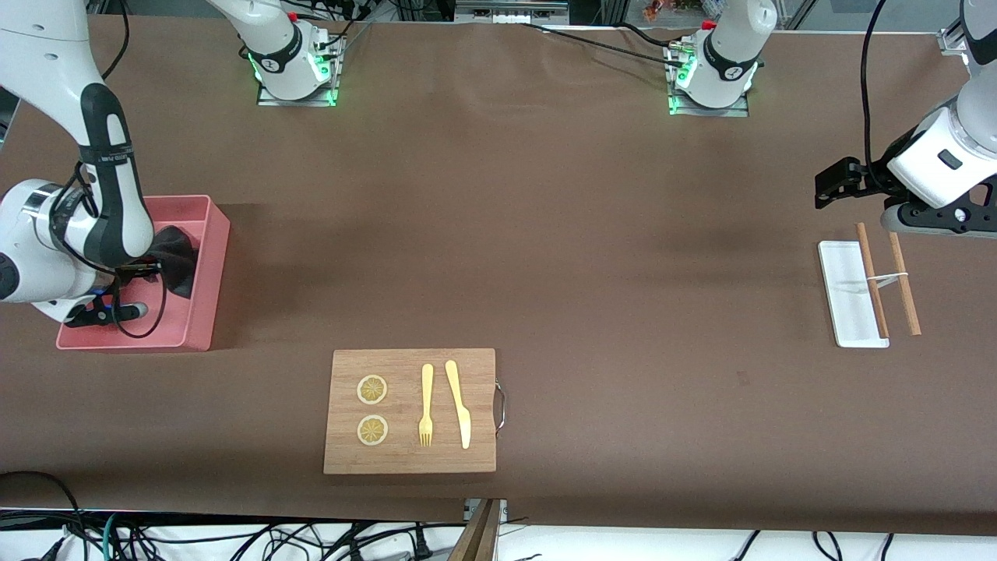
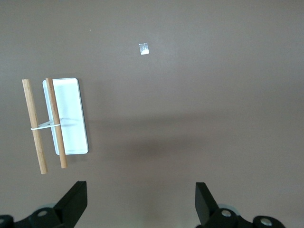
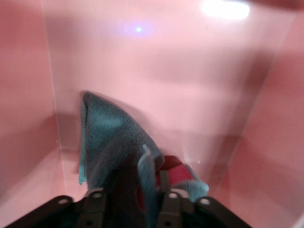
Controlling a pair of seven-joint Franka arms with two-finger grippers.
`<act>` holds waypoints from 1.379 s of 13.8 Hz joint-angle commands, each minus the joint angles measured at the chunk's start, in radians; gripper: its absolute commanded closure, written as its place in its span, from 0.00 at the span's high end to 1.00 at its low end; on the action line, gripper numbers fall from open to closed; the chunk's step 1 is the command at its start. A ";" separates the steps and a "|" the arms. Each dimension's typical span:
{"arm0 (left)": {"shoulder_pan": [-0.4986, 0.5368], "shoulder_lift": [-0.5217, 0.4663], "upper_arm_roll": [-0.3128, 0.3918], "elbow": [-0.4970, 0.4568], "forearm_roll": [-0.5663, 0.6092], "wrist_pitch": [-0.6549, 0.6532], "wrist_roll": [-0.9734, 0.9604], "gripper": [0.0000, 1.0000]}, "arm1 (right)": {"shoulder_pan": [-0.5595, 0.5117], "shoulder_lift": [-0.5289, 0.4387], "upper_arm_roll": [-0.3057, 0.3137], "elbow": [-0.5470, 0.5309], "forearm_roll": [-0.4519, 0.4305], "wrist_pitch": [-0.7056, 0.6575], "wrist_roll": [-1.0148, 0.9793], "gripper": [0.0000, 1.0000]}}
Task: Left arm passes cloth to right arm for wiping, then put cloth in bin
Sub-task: 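Open the right gripper and raise it out of the bin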
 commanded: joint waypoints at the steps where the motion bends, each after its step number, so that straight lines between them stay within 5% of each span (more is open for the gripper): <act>1: 0.005 0.004 0.002 0.009 -0.017 0.001 0.016 1.00 | -0.004 -0.107 0.003 0.033 0.017 -0.100 -0.018 1.00; 5: 0.004 0.003 0.002 0.010 -0.017 0.001 0.016 1.00 | -0.003 -0.147 0.029 0.257 0.021 -0.441 0.022 1.00; 8: 0.001 0.004 0.002 0.010 -0.017 0.001 0.015 1.00 | -0.003 -0.229 0.104 0.303 0.019 -0.550 0.143 1.00; 13: 0.000 0.003 0.002 0.009 -0.017 0.001 0.013 1.00 | -0.003 -0.349 0.239 0.303 0.021 -0.618 0.428 1.00; 19: 0.000 0.003 0.002 0.009 -0.017 0.001 0.010 1.00 | -0.004 -0.467 0.308 0.305 0.017 -0.588 0.410 1.00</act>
